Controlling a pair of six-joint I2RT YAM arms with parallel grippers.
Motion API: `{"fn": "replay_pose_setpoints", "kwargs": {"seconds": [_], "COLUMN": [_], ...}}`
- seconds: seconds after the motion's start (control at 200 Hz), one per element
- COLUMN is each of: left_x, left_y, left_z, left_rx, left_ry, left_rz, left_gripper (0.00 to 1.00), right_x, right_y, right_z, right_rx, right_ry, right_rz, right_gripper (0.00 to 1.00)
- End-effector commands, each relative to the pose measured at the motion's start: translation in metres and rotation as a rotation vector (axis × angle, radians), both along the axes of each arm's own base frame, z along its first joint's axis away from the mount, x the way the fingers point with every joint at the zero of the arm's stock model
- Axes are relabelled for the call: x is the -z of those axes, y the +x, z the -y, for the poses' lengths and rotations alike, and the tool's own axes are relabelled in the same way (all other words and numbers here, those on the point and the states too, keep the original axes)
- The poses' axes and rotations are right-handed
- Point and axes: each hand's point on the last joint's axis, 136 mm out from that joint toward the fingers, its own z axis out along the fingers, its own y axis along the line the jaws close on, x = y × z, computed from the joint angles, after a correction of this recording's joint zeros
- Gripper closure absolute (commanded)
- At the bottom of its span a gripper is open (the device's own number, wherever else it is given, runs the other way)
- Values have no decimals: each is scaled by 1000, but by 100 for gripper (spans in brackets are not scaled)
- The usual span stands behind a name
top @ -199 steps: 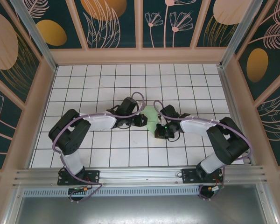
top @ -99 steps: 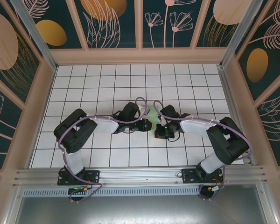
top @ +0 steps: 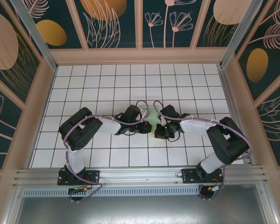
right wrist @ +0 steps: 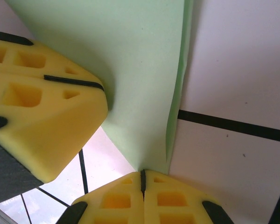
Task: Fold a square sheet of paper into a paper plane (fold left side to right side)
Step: Third fold the triangle at the center of the table.
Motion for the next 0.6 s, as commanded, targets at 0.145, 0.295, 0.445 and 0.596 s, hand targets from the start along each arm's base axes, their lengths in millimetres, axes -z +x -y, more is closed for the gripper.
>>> {"fn": "replay_pose_setpoints", "kwargs": {"seconds": [0.145,0.295,0.445,0.596], "left_x": [23,21,22,24], "left_y": [14,22,34,49], "left_z": [-16,-25,-43,-60], "left_rx": [-79,-112,-153,-197], "left_ry": [104,149,202,214], "left_rz": [32,57,78,78], "left_gripper": [94,93,93,93], "right_x": [34,35,37,38], "right_y": [-27,-30,-32,-34], "right_z": [41,44,47,49], "right_rx": [6,4,2,3], "right_ry": [-197,-198,-202,-199], "right_rz": [-97,-107,-113,-120], "right_gripper": [100,100,100,100]}}
